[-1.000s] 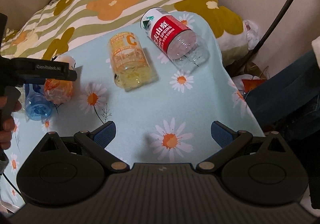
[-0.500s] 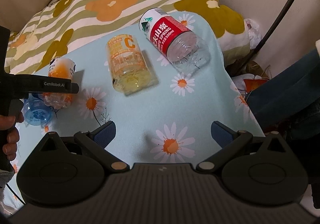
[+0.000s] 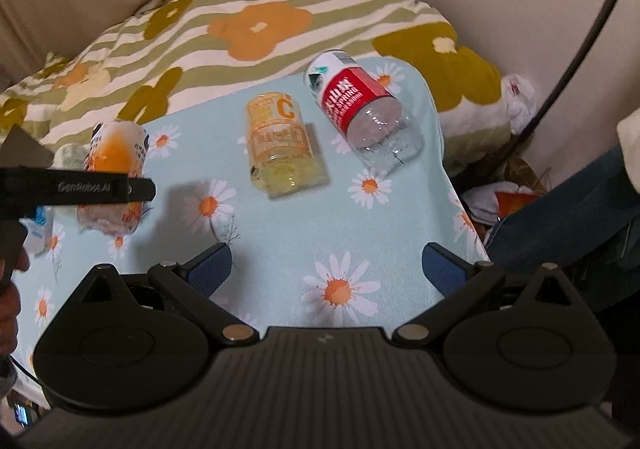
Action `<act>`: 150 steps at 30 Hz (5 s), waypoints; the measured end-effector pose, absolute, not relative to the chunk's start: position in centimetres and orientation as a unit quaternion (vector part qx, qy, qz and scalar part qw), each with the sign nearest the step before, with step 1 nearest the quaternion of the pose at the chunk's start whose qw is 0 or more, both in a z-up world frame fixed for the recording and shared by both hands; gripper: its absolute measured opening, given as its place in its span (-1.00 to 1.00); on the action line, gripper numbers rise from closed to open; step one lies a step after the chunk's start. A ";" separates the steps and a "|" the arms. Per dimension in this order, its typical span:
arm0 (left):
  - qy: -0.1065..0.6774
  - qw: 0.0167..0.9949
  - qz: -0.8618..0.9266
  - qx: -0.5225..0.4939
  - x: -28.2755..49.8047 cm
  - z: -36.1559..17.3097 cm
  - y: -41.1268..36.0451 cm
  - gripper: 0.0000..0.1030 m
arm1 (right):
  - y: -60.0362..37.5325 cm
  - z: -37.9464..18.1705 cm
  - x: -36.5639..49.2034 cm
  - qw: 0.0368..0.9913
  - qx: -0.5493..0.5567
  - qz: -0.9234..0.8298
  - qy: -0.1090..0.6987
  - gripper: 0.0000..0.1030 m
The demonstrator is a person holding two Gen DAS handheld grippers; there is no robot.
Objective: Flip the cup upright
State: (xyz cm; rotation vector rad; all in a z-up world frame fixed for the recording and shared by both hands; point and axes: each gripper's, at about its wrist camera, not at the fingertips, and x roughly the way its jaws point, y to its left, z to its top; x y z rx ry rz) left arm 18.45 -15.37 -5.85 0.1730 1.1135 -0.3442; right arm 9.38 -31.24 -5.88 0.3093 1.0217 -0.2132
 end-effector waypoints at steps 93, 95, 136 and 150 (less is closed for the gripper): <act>0.529 0.849 -0.006 -0.007 6.2 -7.3 8.0 1.00 | -15.8 -11.8 18.7 0.743 0.206 0.112 0.627 0.25; 0.525 0.851 -0.008 -0.006 6.2 -7.1 8.0 1.00 | -16.1 -10.4 17.9 0.765 0.216 0.105 0.597 0.27; 0.502 0.863 -0.028 0.045 2.4 -8.3 9.1 1.00 | -9.9 -13.2 7.3 0.957 0.052 0.019 0.286 0.33; 0.508 0.860 -0.026 0.033 2.3 -8.4 8.5 1.00 | -10.4 -12.1 8.7 0.922 0.033 0.054 0.382 0.32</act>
